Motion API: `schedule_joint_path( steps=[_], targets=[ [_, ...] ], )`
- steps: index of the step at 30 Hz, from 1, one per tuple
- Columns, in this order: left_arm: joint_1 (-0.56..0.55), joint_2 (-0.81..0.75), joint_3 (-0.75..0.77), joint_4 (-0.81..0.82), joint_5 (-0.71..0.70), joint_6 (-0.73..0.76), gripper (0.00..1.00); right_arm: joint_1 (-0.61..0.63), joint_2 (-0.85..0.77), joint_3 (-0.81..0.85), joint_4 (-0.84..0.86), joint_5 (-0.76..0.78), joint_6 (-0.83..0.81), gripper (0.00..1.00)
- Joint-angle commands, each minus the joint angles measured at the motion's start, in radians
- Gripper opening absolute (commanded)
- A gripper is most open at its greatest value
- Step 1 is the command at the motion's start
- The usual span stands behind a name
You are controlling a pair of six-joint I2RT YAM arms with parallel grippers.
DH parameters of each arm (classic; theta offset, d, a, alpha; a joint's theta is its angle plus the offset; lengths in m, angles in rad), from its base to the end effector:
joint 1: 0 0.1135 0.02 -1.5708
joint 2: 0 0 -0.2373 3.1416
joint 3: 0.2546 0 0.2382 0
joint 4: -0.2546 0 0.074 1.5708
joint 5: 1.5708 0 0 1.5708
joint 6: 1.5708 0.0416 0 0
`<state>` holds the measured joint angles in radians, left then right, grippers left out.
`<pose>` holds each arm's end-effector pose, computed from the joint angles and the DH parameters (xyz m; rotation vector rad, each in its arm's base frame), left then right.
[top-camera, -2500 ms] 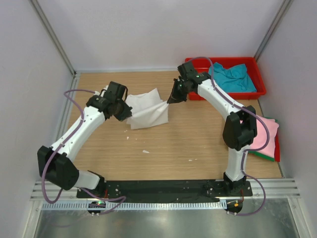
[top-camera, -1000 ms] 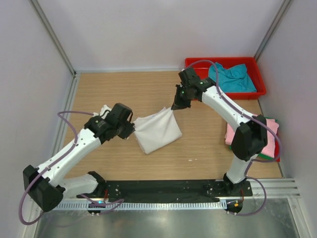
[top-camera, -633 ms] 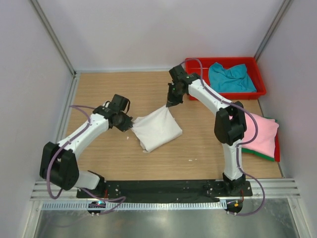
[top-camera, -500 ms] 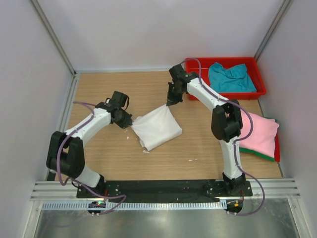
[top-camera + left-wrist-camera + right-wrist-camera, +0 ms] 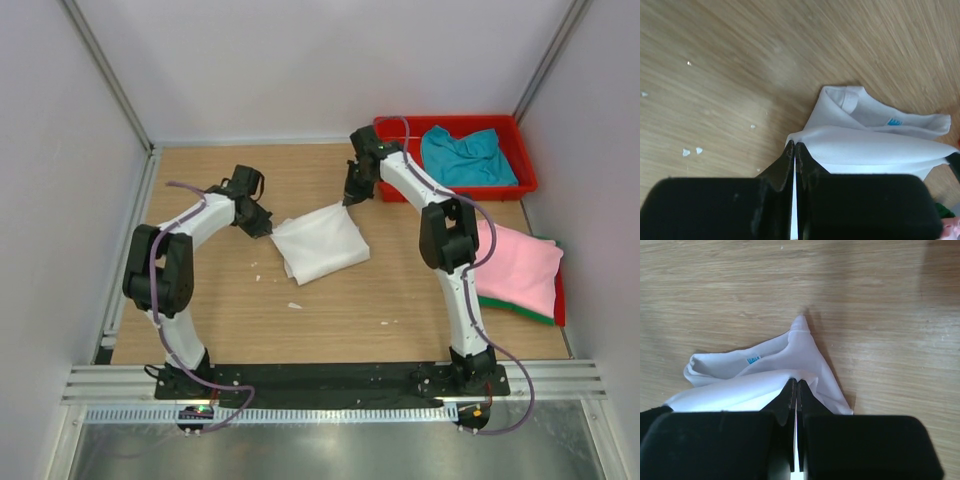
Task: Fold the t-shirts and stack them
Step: Fold the tshirt
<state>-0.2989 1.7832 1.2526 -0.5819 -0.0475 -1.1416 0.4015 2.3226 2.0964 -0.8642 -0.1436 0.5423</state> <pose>0.3354 -0.1013 0.1769 -1.1354 2.4962 -0.3729 0.4334 0.1905 0.1915 0.1445 2.7347 0.4802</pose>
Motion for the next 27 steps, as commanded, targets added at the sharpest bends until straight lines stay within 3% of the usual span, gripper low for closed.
schedule_joint_path(
  steps=[1, 10, 12, 13, 14, 15, 16, 17, 19, 24, 27],
  targets=[
    [0.041, 0.062, 0.073, 0.025, 0.008, 0.045, 0.0, -0.012, 0.027, 0.053, 0.04, -0.004, -0.03, 0.01],
    [0.05, 0.214, 0.277, -0.01, 0.023, 0.132, 0.01, -0.038, 0.083, 0.12, 0.044, 0.004, -0.041, 0.01],
    [0.053, 0.252, 0.333, -0.045, 0.02, 0.155, 0.13, -0.041, 0.089, 0.126, 0.039, -0.013, -0.042, 0.03],
    [0.052, 0.257, 0.353, -0.061, 0.018, 0.164, 0.19, -0.041, 0.089, 0.132, 0.028, -0.023, -0.042, 0.18],
    [0.052, 0.254, 0.39, -0.079, 0.014, 0.193, 0.36, -0.043, 0.087, 0.143, 0.016, -0.034, -0.047, 0.29],
    [0.052, 0.249, 0.41, -0.091, 0.006, 0.209, 0.46, -0.043, 0.086, 0.161, 0.004, -0.053, -0.073, 0.43],
    [0.053, 0.242, 0.432, -0.105, -0.008, 0.224, 0.56, -0.043, 0.072, 0.197, -0.021, -0.092, -0.079, 0.65],
    [0.052, 0.233, 0.462, -0.148, -0.012, 0.264, 0.67, -0.043, 0.061, 0.215, -0.035, -0.103, -0.087, 0.7],
    [0.053, 0.2, 0.556, -0.196, -0.014, 0.298, 0.73, -0.043, -0.001, 0.234, -0.044, -0.123, -0.102, 0.8],
    [0.026, 0.061, 0.547, -0.211, 0.035, 0.286, 0.76, -0.043, -0.178, 0.116, 0.007, -0.155, -0.12, 0.78],
    [-0.038, -0.025, 0.434, -0.129, 0.078, 0.222, 0.68, -0.041, -0.281, -0.103, 0.109, -0.204, -0.105, 0.53]
  ],
)
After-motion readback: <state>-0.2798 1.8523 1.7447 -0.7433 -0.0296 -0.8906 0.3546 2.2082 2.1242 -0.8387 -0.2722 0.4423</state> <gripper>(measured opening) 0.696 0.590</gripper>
